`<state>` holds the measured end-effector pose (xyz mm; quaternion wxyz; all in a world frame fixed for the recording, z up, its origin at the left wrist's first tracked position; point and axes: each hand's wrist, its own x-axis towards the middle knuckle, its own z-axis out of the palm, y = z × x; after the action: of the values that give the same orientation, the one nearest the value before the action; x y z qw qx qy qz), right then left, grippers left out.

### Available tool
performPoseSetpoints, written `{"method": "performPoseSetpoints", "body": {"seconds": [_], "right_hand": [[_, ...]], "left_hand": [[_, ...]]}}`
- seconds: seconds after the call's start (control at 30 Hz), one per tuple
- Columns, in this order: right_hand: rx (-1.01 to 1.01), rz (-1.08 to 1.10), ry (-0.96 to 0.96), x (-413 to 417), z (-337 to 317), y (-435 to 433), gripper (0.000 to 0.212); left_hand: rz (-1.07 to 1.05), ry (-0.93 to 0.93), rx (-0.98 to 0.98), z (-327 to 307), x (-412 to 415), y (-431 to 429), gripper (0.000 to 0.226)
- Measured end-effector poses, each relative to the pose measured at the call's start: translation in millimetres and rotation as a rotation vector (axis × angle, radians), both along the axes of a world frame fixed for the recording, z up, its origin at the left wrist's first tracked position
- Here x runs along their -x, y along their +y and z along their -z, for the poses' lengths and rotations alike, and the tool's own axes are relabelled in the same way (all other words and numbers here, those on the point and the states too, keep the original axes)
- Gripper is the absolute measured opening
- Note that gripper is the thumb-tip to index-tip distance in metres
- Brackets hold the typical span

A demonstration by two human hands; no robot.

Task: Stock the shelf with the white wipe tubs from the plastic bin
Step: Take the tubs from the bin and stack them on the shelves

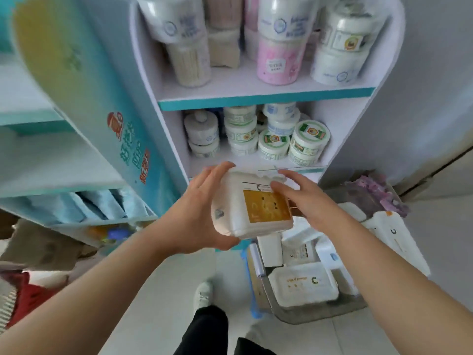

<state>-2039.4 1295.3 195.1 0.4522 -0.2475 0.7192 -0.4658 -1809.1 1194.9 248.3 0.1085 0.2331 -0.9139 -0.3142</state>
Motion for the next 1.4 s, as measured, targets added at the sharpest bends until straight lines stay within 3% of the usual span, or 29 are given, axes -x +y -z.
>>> {"method": "performPoseSetpoints", "body": {"seconds": [0.2, 0.43, 0.5, 0.67, 0.73, 0.9, 1.07, 1.3, 1.4], "right_hand": [[0.239, -0.11, 0.126, -62, -107, -56, 0.032], [0.423, -0.302, 0.249, -154, -203, -146, 0.044], [0.462, -0.339, 0.251, -180, -222, -176, 0.045], [0.534, -0.378, 0.294, -240, -256, -256, 0.046], [0.546, -0.376, 0.337, -255, -263, -289, 0.044], [0.453, -0.381, 0.624, -266, -269, -357, 0.042], [0.336, -0.373, 0.944, -261, -263, -398, 0.038], [0.169, -0.505, 1.32, -237, -241, -426, 0.029], [0.145, -0.52, 1.29, -229, -237, -435, 0.025]], "left_hand": [[-0.204, 0.05, 0.05, -77, -89, -28, 0.122], [-0.409, 0.158, 0.055, -142, -191, -70, 0.131], [-0.457, 0.225, 0.007, -162, -215, -87, 0.121], [-0.545, 0.432, -0.102, -189, -270, -162, 0.07], [-0.588, 0.44, -0.102, -193, -284, -201, 0.067], [-0.657, 0.427, -0.158, -191, -295, -288, 0.094], [-0.622, 0.296, -0.05, -172, -283, -354, 0.067], [-0.598, 0.136, 0.109, -154, -247, -401, 0.081], [-0.596, 0.114, 0.184, -151, -234, -415, 0.077]]}}
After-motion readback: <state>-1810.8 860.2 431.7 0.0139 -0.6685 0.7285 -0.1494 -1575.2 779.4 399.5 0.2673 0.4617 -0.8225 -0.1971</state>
